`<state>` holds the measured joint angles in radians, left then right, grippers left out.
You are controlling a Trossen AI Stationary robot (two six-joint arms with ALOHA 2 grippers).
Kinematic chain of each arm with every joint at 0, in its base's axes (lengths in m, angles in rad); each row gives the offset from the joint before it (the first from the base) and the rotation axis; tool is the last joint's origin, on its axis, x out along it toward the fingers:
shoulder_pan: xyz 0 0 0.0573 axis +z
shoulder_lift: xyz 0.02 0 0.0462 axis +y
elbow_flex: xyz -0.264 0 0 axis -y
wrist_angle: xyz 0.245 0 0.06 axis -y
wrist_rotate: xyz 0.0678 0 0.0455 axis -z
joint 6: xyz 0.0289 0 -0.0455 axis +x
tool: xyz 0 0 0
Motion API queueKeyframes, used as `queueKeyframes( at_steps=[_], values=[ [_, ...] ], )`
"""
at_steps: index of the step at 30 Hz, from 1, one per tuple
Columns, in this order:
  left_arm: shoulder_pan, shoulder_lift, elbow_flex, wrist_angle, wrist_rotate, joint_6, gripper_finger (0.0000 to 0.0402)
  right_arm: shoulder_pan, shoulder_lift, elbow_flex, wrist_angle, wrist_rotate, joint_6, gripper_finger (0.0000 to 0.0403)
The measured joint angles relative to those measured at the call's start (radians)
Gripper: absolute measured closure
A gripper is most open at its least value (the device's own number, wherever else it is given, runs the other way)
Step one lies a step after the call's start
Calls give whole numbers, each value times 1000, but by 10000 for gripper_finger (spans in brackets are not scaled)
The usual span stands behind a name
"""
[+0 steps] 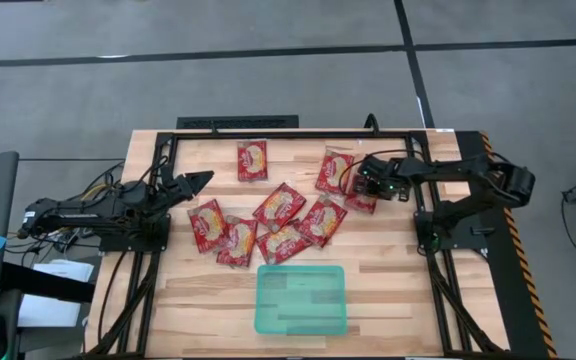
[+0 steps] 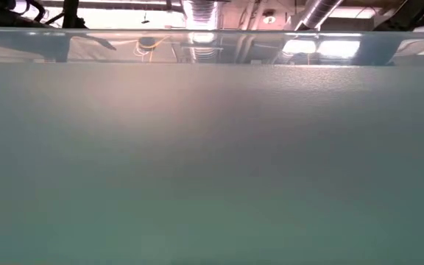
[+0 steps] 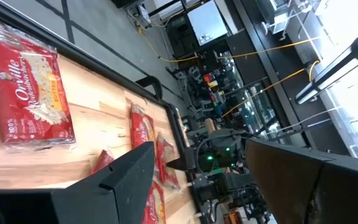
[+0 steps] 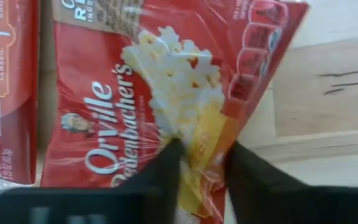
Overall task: Sort popcorn bags into baskets
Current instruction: Put the red popcorn bag into the green bin
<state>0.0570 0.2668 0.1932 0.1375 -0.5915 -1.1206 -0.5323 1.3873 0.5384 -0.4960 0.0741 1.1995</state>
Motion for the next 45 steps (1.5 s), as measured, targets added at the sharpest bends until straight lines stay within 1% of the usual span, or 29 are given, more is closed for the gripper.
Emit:
queueKeyframes(
  at_steps=[3, 4, 10, 15, 20, 24, 26, 29, 31, 36, 41, 45],
  values=[
    [0, 0, 0, 0, -2, 0, 161, 1, -18, -2, 7, -8, -4, 373],
    [0, 0, 0, 0, -3, 0, 161, 1, -27, -4, 10, -13, -9, 385],
    [0, 0, 0, 0, -3, 0, 161, 9, -108, 21, -37, -65, -23, 391],
    [0, 0, 0, 1, -15, -1, 161, 63, -195, 73, -56, -71, 8, 395],
    [0, 0, 0, 1, -16, -2, 161, 209, -251, 138, -49, -78, 69, 398],
    [0, 0, 0, 1, -17, -2, 161, 384, -251, 198, -50, -69, 158, 397],
    [0, 0, 0, 1, -17, -2, 161, 481, -247, 224, -37, -34, 230, 398],
    [0, 0, 0, 2, -13, -2, 161, 632, -212, 267, -45, 42, 350, 398],
    [0, 0, 0, 1, 4, 1, 161, 725, -183, 304, -44, 73, 428, 395],
    [0, 0, 0, -16, 53, 36, 161, 912, -50, 411, -55, 129, 584, 394],
    [0, 0, 0, -26, 100, 37, 161, 1014, 107, 549, -95, 130, 670, 394],
    [0, 0, 0, -28, 142, 37, 161, 1059, 218, 647, -133, 121, 690, 385]
  ],
)
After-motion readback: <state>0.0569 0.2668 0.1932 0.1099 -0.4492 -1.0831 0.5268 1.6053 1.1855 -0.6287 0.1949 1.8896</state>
